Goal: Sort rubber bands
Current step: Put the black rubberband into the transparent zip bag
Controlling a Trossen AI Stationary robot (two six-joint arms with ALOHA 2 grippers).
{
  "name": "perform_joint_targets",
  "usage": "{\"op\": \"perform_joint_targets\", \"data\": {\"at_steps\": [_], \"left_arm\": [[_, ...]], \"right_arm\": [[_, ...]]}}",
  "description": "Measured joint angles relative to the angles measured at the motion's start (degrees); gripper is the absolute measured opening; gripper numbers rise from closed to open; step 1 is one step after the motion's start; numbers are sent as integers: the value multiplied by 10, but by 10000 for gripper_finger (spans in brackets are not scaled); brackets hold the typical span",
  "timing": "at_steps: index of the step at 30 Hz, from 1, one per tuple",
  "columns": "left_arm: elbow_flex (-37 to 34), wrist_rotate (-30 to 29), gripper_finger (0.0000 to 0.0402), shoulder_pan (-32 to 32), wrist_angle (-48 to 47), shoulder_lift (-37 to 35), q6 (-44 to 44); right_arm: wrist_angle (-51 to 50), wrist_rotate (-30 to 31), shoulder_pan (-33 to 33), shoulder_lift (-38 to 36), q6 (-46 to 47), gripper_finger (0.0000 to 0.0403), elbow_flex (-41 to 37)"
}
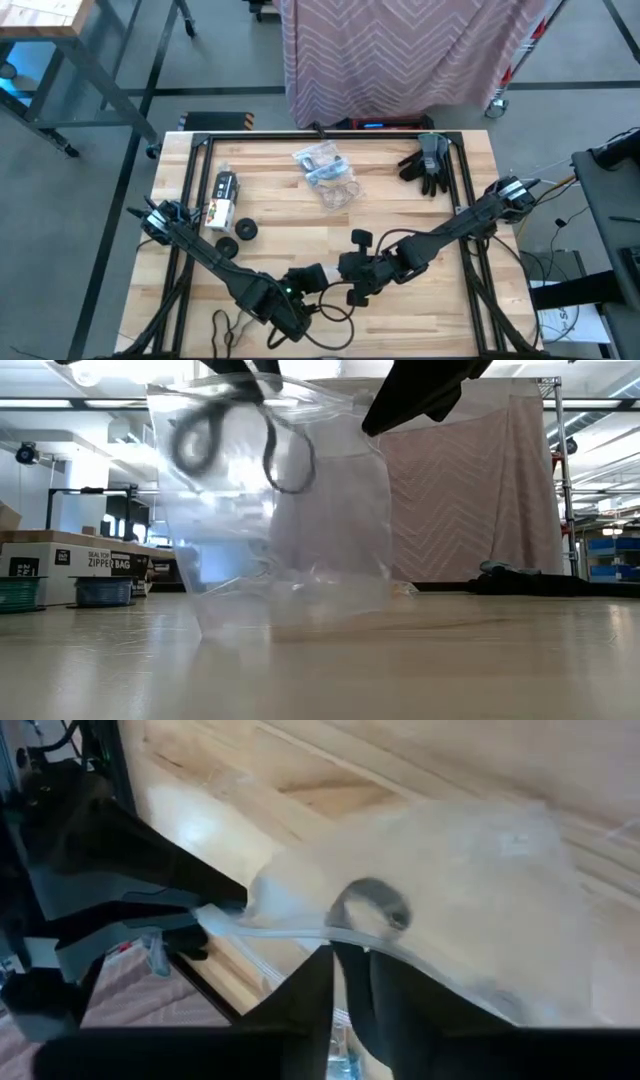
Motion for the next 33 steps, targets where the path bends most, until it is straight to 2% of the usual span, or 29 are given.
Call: {"op": "perform_joint_targets", "data": {"at_steps": [5, 12, 19, 22, 27, 29, 33], "left_arm": [[0, -2, 96, -1, 0, 0, -18], [0, -2, 153, -3, -11, -5, -105], [5, 20, 187, -10, -35, -33, -231], [26, 58, 193, -8, -84, -50, -329], [22, 194, 185, 28, -183, -105, -527], [-6, 203, 177, 39, -191, -134, -553], [-85, 171, 159, 50, -164, -201, -554]], "right_arm": [[0, 0, 0, 0, 0, 0, 0], [0, 0, -2, 0, 2, 0, 0], [0, 0, -6, 0, 4, 0, 0], [0, 0, -7, 0, 4, 0, 0], [0, 0, -9, 0, 4, 0, 0], [0, 0, -9, 0, 4, 0, 0], [0, 0, -9, 0, 3, 0, 0]]}}
